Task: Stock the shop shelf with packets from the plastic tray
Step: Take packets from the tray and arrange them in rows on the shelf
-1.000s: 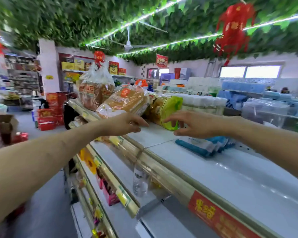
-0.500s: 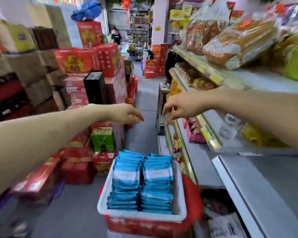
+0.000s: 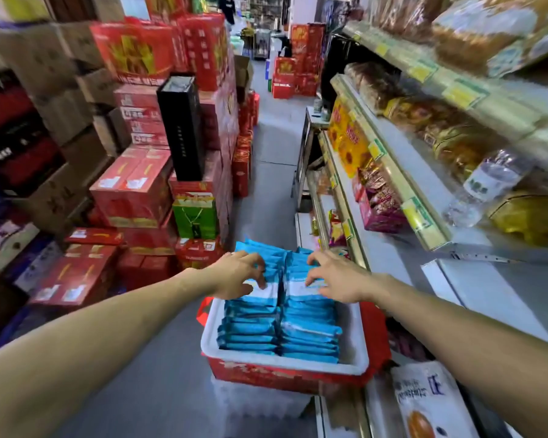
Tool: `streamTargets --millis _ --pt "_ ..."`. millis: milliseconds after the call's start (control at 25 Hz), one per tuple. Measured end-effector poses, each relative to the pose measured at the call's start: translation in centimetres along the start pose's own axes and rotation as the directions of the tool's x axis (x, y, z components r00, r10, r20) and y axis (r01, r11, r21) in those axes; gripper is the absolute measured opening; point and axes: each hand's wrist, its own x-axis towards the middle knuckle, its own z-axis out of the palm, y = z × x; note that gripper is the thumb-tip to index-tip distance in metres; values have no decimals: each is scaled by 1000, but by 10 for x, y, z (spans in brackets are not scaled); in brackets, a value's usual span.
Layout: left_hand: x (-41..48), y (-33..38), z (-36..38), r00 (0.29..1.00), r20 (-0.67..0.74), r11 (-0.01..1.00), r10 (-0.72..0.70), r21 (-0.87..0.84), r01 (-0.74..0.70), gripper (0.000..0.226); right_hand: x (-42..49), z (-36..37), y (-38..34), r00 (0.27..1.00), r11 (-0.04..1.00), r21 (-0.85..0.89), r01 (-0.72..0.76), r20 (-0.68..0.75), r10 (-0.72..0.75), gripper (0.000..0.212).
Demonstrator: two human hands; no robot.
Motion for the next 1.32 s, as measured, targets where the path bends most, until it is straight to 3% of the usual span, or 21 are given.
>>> streamTargets --millis 160,320,480,680,840,1000,1160,1320 --pt "-3 -7 1 995 23 995 97 -40 -96 33 -8 18 -4 974 990 -125 67 -208 -92 27" --pt "-12 -19 5 983 136 985 126 -138 -107 37 -14 31 -7 950 972 -228 57 -287 -123 28" --pt "-14 -23 10 987 60 977 149 -163 -137 44 -15 36 -13 963 980 -196 14 -262 -67 28" --pt "-10 -27 -14 980 21 960 200 -205 -191 46 -17 23 -26 998 998 -43 46 -40 -48 37" --pt "20 -48 -107 976 -53 949 211 -226 -218 50 -6 -73 -15 994 990 143 -14 -106 30 49" --pt "64 -50 -245 952 -173 929 253 -232 -289 53 -33 -211 22 955 981 130 -142 -244 171 41" --pt "103 -21 -372 885 -301 873 354 -232 -428 52 -114 -335 48 847 927 225 -299 -386 366 43" --pt "132 25 -441 818 -282 826 501 -124 -549 53 -235 -392 63 697 851 315 -421 -488 526 42"
